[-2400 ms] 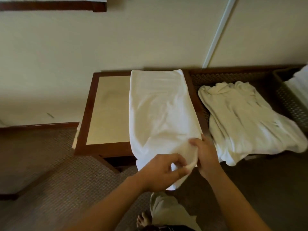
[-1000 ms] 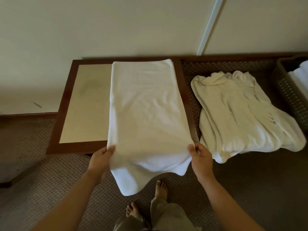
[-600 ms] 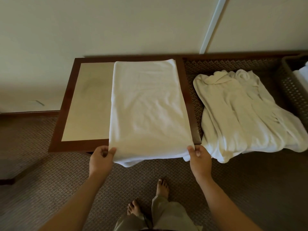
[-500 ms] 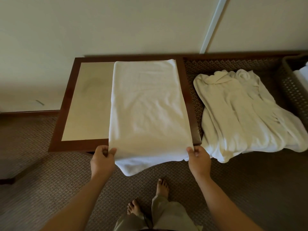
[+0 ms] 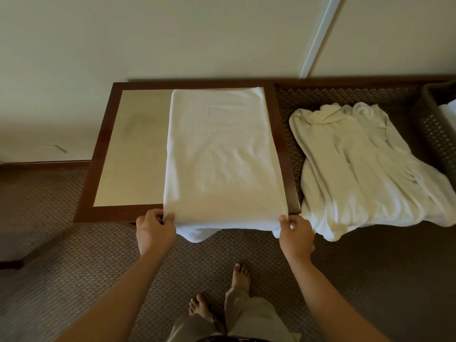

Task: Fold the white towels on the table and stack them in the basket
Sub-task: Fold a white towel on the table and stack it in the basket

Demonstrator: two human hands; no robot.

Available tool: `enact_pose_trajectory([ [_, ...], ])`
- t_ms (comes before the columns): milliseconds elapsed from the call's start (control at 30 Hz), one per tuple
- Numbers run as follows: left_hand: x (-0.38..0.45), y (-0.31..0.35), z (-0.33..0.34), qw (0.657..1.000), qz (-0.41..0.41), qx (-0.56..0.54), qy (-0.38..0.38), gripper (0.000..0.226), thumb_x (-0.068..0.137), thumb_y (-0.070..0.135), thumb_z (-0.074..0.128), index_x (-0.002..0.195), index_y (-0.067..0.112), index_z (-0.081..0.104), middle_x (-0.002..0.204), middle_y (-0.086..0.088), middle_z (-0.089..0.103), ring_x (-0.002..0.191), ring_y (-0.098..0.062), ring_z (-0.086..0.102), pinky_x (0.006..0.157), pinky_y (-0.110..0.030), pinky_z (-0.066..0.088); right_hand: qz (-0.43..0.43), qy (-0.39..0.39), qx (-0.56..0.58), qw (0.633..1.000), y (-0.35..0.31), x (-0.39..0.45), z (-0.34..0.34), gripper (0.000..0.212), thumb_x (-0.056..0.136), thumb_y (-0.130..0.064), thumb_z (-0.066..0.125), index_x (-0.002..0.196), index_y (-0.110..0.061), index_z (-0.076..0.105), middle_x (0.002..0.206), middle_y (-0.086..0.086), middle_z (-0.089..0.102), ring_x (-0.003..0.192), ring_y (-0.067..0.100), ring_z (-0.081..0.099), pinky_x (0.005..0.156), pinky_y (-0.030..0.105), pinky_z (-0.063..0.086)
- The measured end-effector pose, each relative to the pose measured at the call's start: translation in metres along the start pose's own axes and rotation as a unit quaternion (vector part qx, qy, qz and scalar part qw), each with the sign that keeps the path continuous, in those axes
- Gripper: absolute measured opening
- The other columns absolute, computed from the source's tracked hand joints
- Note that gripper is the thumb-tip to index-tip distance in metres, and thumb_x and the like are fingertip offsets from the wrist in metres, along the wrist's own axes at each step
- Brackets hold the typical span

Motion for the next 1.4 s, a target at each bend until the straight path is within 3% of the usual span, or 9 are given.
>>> enact_pose_trajectory([
  [200, 0.006, 0.007, -0.004, 0.999, 0.019, 0.038, -0.004, 0.028, 0.092, 0.034, 0.055, 0.118, 0.026, 0.060, 0.123, -0.003, 0.050, 0.101, -0.027, 0.055, 0.091, -0.047, 0.050, -0.007, 0.034, -0.020, 0.999, -0.025, -0.002, -0.006, 0.027, 0.080, -0.039, 0.049, 0.060, -0.022, 0.054, 0.082, 0.002, 0.058, 0.076, 0.024, 0.056, 0.082, 0.051, 0.050],
  [400, 0.037, 0.049, -0.008, 0.997, 0.044, 0.020, -0.064, 0.033, 0.109, 0.042, 0.033, 0.111, 0.021, 0.058, 0.099, -0.002, 0.061, 0.089, -0.024, 0.057, 0.076, -0.039, 0.046, -0.051, -0.046, -0.131, 0.989, -0.062, 0.040, -0.002, 0.043, 0.092, -0.063, 0.055, 0.077, -0.023, 0.057, 0.092, -0.002, 0.055, 0.091, 0.024, 0.051, 0.088, 0.047, 0.045],
  [533, 0.060, 0.056, -0.007, 0.994, 0.028, 0.006, -0.110, 0.037, 0.108, 0.038, 0.042, 0.099, 0.009, 0.062, 0.099, -0.010, 0.065, 0.087, -0.028, 0.060, 0.080, -0.044, 0.052, -0.035, -0.064, 0.052, 0.996, -0.069, 0.049, -0.004, 0.032, 0.097, -0.034, 0.063, 0.073, -0.015, 0.052, 0.071, -0.001, 0.055, 0.068, 0.020, 0.054, 0.064, 0.034, 0.041],
  [667, 0.056, 0.052, 0.007, 0.991, 0.073, 0.097, -0.060, 0.028, 0.106, 0.033, 0.042, 0.108, 0.008, 0.055, 0.101, -0.010, 0.060, 0.089, -0.029, 0.058, 0.074, -0.042, 0.048, -0.002, -0.025, -0.017, 1.000, -0.061, 0.045, 0.003, 0.027, 0.094, -0.033, 0.055, 0.070, -0.021, 0.051, 0.074, 0.000, 0.057, 0.074, 0.029, 0.058, 0.072, 0.043, 0.051],
  [767, 0.054, 0.060, 0.010, 0.996, 0.057, 0.067, -0.022, 0.021, 0.099, 0.029, 0.045, 0.111, 0.015, 0.055, 0.098, -0.001, 0.060, 0.082, -0.021, 0.057, 0.068, -0.038, 0.047, -0.004, -0.050, -0.040, 0.998, -0.071, 0.058, 0.009, 0.021, 0.086, -0.039, 0.046, 0.071, -0.025, 0.051, 0.073, -0.003, 0.056, 0.077, 0.027, 0.058, 0.077, 0.046, 0.052],
  [867, 0.067, 0.081, 0.012, 0.999, 0.030, -0.010, -0.022, 0.033, 0.106, 0.038, 0.040, 0.120, 0.016, 0.060, 0.101, -0.002, 0.061, 0.089, -0.026, 0.057, 0.074, -0.038, 0.044, -0.058, -0.066, -0.043, 0.995, -0.085, 0.082, 0.011, 0.037, 0.090, -0.053, 0.050, 0.066, -0.024, 0.049, 0.069, -0.004, 0.056, 0.073, 0.025, 0.059, 0.072, 0.043, 0.052],
  [967, 0.087, 0.090, 0.011, 0.999, 0.016, -0.034, -0.021, 0.046, 0.108, 0.046, 0.039, 0.104, 0.007, 0.063, 0.088, -0.005, 0.061, 0.077, -0.025, 0.056, 0.064, -0.037, 0.042, -0.080, -0.078, -0.017, 0.994, -0.091, 0.101, 0.011, 0.032, 0.098, -0.046, 0.057, 0.078, -0.021, 0.057, 0.077, -0.003, 0.062, 0.074, 0.020, 0.059, 0.072, 0.040, 0.051],
  [1167, 0.082, 0.080, 0.028, 0.991, 0.101, 0.075, 0.050, 0.029, 0.106, 0.041, 0.044, 0.105, 0.013, 0.050, 0.099, -0.009, 0.057, 0.086, -0.030, 0.052, 0.071, -0.040, 0.038, -0.075, -0.032, -0.070, 0.994, -0.085, 0.103, 0.019, 0.029, 0.099, -0.037, 0.050, 0.077, -0.019, 0.055, 0.073, -0.001, 0.058, 0.076, 0.028, 0.060, 0.069, 0.043, 0.052],
  [1400, 0.096, 0.098, 0.021, 0.999, 0.016, 0.019, 0.030, 0.054, 0.106, 0.054, 0.032, 0.090, 0.010, 0.058, 0.083, -0.007, 0.060, 0.077, -0.028, 0.056, 0.065, -0.039, 0.042, -0.103, -0.094, -0.046, 0.989, -0.104, 0.128, 0.019, 0.035, 0.097, -0.051, 0.054, 0.078, -0.022, 0.056, 0.077, -0.002, 0.061, 0.075, 0.022, 0.059, 0.066, 0.037, 0.048],
])
Point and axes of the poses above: each hand's wrist, its own x-axis towards the middle knuckle, its own z-axis out of the palm, y = z × x, the point moved 2 cm from there along x, towards the middle knuckle
